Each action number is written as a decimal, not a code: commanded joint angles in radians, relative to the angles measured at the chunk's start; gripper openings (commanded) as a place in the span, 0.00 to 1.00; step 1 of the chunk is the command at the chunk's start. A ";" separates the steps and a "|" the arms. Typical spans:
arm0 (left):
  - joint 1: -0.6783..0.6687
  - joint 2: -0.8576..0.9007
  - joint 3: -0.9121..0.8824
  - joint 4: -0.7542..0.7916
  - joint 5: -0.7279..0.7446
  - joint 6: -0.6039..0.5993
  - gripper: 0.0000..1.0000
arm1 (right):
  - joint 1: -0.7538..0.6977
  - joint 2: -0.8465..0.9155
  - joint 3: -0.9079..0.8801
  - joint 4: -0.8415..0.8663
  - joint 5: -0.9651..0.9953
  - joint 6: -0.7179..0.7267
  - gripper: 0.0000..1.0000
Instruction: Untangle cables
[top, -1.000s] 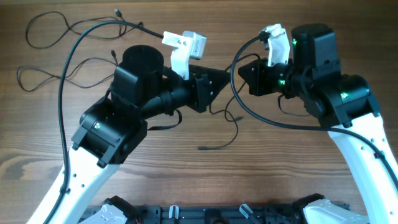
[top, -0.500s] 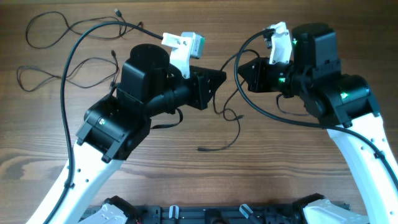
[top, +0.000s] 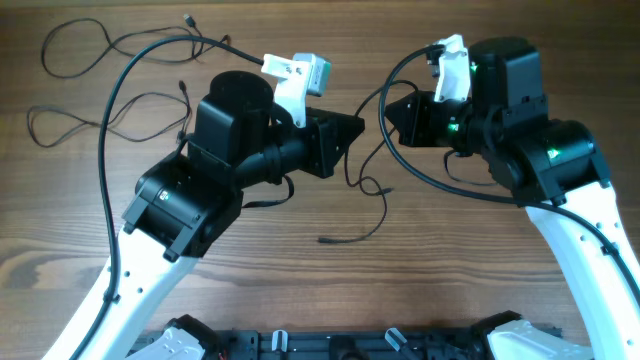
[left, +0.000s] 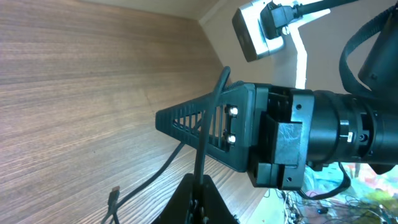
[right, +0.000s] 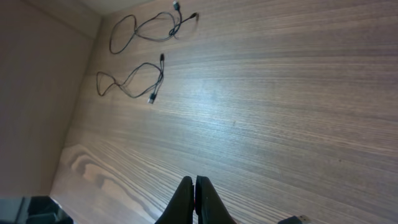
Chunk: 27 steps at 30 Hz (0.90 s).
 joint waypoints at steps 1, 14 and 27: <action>-0.003 0.003 0.003 0.000 0.021 0.005 0.04 | -0.002 0.006 0.011 -0.011 0.077 0.055 0.04; -0.002 -0.035 0.003 0.147 0.019 0.005 0.04 | -0.002 0.007 0.011 -0.163 0.183 0.062 0.16; 0.025 -0.040 0.003 0.159 0.017 0.000 0.04 | -0.002 0.007 0.011 -0.257 0.244 0.089 0.21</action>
